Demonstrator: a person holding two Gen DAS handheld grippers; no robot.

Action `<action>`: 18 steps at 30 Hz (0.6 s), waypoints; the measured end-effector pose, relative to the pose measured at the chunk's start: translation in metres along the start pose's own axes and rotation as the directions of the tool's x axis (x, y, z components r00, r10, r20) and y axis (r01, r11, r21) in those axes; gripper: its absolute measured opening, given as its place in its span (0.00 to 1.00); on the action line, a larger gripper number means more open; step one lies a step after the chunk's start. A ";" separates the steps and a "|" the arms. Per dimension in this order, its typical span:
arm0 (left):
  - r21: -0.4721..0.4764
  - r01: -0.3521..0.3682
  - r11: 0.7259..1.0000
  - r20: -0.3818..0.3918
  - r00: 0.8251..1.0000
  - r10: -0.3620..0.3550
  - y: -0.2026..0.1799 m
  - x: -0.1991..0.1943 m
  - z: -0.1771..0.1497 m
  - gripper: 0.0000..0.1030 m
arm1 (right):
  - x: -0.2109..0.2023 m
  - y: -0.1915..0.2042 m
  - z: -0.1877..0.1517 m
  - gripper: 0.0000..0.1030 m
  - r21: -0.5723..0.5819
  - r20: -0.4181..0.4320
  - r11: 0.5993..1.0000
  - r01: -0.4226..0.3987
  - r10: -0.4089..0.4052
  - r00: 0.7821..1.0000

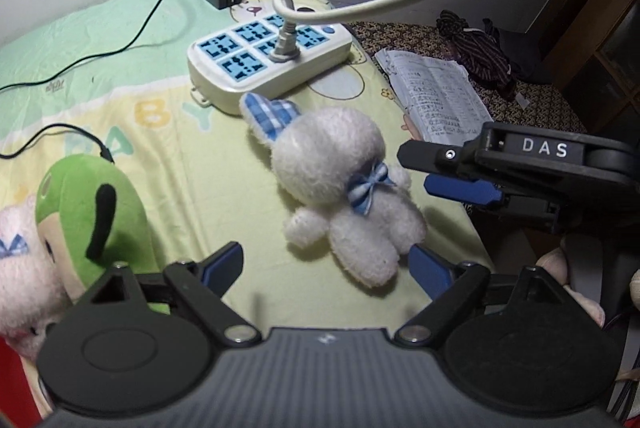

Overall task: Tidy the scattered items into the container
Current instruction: 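Close the right gripper on the white bunny plush's body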

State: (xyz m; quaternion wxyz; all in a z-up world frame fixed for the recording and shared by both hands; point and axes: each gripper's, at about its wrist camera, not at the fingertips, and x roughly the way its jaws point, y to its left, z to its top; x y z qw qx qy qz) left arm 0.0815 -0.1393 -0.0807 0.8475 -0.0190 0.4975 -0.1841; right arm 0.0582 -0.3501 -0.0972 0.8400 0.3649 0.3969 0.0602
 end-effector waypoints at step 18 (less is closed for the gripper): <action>-0.065 0.090 0.994 -0.033 0.995 -0.092 0.015 0.052 0.016 0.77 | 0.050 -0.011 0.013 0.51 0.051 -0.073 0.992 -0.113 0.117 0.990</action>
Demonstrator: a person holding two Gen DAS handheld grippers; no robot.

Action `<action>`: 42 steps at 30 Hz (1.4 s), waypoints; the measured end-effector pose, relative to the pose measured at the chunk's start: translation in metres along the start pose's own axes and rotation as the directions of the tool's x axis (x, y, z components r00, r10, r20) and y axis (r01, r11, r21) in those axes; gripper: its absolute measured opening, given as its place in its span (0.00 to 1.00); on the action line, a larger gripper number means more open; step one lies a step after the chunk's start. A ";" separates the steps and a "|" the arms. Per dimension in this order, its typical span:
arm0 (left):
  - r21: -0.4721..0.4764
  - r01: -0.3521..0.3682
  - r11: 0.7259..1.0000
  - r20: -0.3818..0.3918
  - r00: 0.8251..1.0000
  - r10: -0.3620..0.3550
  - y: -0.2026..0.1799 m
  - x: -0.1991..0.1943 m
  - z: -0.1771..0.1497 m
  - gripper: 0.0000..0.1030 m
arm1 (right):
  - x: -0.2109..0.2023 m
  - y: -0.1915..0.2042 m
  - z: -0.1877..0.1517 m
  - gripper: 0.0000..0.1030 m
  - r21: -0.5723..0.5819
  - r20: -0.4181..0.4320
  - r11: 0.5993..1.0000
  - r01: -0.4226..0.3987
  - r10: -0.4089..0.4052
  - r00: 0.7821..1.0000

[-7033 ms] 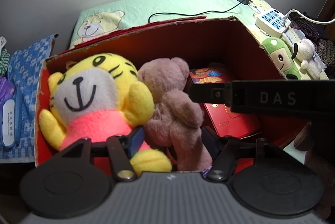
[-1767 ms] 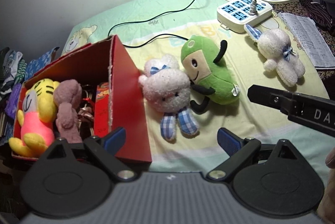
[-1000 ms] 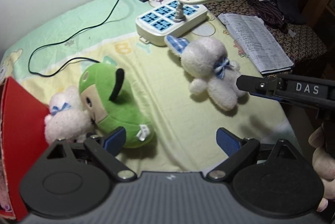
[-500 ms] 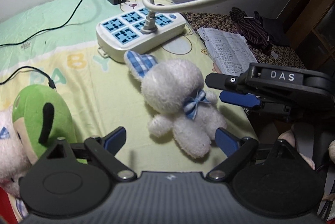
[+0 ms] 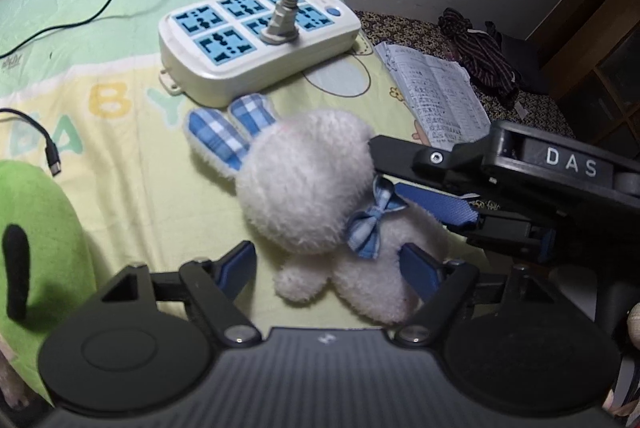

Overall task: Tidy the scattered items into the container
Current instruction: 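Close the right gripper on the white bunny plush's body, then lift the white bunny plush with the right gripper and carry it to the box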

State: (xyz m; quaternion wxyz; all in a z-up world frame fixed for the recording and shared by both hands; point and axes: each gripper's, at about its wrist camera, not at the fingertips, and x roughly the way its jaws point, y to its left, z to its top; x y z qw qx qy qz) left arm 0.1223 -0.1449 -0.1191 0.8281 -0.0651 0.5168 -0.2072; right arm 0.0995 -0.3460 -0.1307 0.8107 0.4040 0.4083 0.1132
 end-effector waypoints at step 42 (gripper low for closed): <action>0.135 -0.017 0.991 -0.081 0.996 0.028 -0.014 -0.036 -0.050 0.81 | -0.069 0.006 -0.063 0.55 -0.021 -0.090 0.999 0.043 -0.044 0.995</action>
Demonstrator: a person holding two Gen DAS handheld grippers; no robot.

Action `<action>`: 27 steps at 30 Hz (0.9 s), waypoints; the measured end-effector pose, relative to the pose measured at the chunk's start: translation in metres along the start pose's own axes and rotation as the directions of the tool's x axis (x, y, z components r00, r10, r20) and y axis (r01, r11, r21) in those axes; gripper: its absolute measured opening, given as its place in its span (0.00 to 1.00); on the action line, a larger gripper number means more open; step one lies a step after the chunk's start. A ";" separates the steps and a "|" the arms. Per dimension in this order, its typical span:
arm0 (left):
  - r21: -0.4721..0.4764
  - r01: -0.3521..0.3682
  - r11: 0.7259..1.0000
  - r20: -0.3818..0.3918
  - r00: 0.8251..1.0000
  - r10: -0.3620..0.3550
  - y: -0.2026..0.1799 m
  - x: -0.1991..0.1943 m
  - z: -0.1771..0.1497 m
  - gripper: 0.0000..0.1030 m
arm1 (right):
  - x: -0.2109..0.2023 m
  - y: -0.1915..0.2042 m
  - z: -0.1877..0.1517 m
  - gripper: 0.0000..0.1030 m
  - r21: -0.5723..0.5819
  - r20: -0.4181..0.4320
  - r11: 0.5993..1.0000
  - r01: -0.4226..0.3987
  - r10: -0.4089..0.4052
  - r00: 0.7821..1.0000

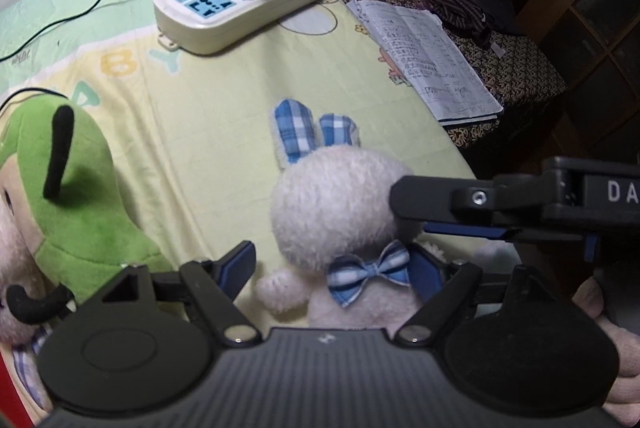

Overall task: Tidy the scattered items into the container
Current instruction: 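Lift the white bunny plush with the right gripper and carry it to the box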

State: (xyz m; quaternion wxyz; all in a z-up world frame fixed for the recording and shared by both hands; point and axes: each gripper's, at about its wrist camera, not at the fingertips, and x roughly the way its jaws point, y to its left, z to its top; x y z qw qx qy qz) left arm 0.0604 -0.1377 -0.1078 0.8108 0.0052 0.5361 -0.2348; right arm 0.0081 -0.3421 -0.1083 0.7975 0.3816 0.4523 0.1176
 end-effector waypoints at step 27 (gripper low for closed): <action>0.062 -0.038 0.997 0.021 0.999 0.037 -0.025 -0.055 -0.035 0.62 | -0.007 0.021 -0.040 0.52 0.090 -0.064 0.992 -0.092 0.098 0.993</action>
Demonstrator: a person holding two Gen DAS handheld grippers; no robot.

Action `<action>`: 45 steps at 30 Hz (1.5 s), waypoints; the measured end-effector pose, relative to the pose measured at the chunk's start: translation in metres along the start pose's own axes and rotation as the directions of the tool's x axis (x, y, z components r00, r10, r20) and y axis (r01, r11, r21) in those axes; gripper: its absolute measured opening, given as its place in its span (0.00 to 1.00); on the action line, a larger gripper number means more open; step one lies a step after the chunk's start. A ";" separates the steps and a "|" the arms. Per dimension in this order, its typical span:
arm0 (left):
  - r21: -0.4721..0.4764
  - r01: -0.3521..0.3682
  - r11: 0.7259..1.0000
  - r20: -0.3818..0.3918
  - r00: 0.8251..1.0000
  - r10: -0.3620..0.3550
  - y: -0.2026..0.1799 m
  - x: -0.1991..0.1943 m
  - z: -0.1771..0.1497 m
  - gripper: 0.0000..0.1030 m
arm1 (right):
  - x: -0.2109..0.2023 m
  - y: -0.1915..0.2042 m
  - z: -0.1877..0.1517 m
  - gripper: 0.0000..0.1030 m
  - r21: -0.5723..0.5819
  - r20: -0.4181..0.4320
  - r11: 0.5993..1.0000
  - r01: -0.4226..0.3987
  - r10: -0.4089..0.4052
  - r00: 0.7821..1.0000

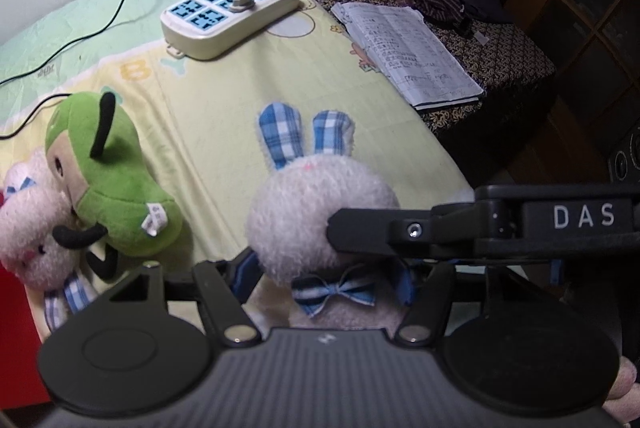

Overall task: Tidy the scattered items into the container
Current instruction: 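Lift the white bunny plush with the right gripper and carry it to the box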

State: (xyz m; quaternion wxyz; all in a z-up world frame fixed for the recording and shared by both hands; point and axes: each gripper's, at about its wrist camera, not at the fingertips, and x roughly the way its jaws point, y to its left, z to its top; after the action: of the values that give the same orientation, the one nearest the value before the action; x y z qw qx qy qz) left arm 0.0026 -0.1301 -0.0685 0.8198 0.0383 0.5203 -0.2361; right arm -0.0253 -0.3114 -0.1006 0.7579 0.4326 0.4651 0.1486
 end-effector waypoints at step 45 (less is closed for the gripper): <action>0.015 -0.050 0.999 0.325 0.945 0.043 0.143 -0.213 -0.089 0.61 | 0.024 0.200 -0.133 0.52 -0.267 0.121 0.958 -0.103 0.139 0.983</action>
State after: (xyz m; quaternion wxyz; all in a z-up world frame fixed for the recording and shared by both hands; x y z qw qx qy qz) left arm -0.0849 0.0976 0.0500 0.8992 0.0205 0.3743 -0.2258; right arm -0.0884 -0.1108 0.0187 0.8280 0.3666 0.3604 0.2239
